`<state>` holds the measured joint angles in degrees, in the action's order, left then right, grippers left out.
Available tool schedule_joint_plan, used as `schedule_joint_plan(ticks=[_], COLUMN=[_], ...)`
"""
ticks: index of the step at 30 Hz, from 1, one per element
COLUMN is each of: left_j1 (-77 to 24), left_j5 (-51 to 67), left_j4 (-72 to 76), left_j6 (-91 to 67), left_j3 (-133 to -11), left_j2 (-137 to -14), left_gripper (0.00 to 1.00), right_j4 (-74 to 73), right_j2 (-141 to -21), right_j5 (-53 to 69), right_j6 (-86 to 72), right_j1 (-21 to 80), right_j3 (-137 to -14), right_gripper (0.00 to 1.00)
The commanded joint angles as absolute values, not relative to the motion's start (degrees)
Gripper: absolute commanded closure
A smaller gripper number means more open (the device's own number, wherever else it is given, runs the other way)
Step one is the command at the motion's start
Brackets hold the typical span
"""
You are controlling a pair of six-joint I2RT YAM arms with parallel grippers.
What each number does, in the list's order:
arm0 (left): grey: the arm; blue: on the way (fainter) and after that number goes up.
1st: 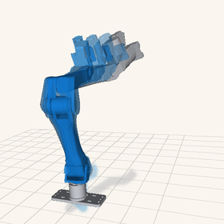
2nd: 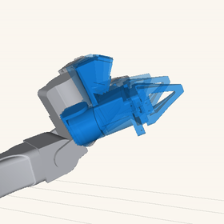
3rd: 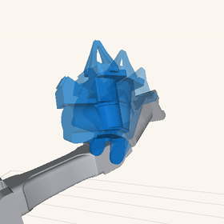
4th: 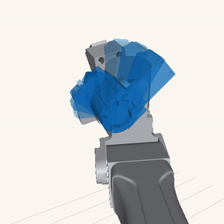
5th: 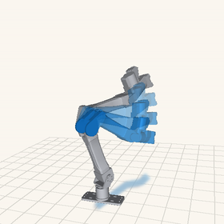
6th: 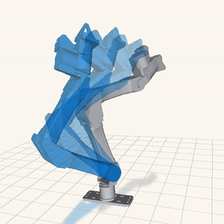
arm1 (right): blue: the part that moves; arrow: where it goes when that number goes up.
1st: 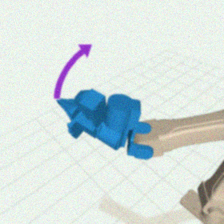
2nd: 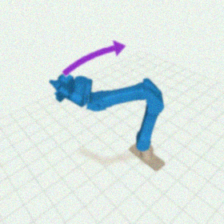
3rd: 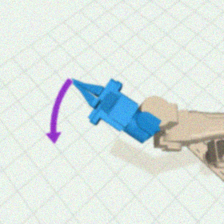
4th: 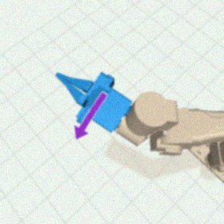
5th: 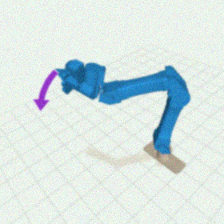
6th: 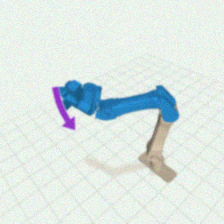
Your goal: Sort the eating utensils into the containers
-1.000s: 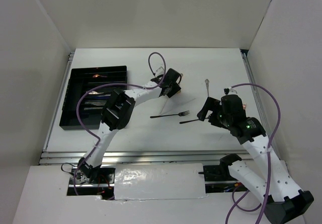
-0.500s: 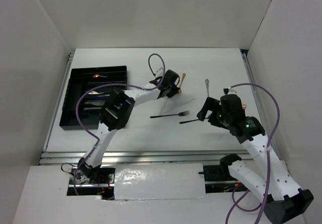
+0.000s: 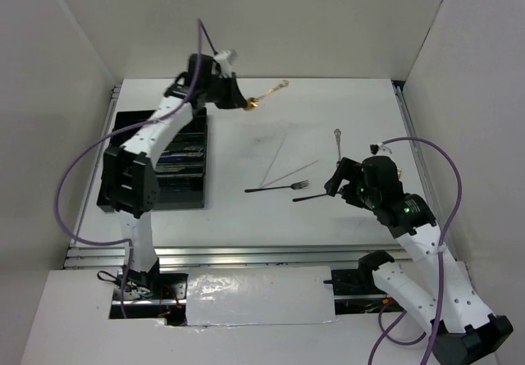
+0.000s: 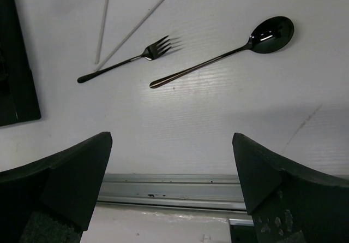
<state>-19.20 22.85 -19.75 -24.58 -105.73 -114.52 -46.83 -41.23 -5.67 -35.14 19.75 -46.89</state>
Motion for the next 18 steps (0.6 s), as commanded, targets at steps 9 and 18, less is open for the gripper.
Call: schedule_joint_plan(ticks=[9, 18], left_j1=[2.2, 13.4], left_j5=[22.7, 33.0], left_j4=[-22.5, -30.3], left_j6=[31.7, 48.3], left_j3=[-89.1, -102.2], left_j2=[-94.3, -107.3], left_gripper=[1.0, 1.0], right_j4=[-45.7, -46.6], right_j2=[-44.7, -53.9], right_j5=[-8.3, -9.9], right_j6=[-35.6, -32.3], right_j1=[20.0, 19.4], right_j3=[-47.0, -51.1], right_gripper=[0.0, 0.0])
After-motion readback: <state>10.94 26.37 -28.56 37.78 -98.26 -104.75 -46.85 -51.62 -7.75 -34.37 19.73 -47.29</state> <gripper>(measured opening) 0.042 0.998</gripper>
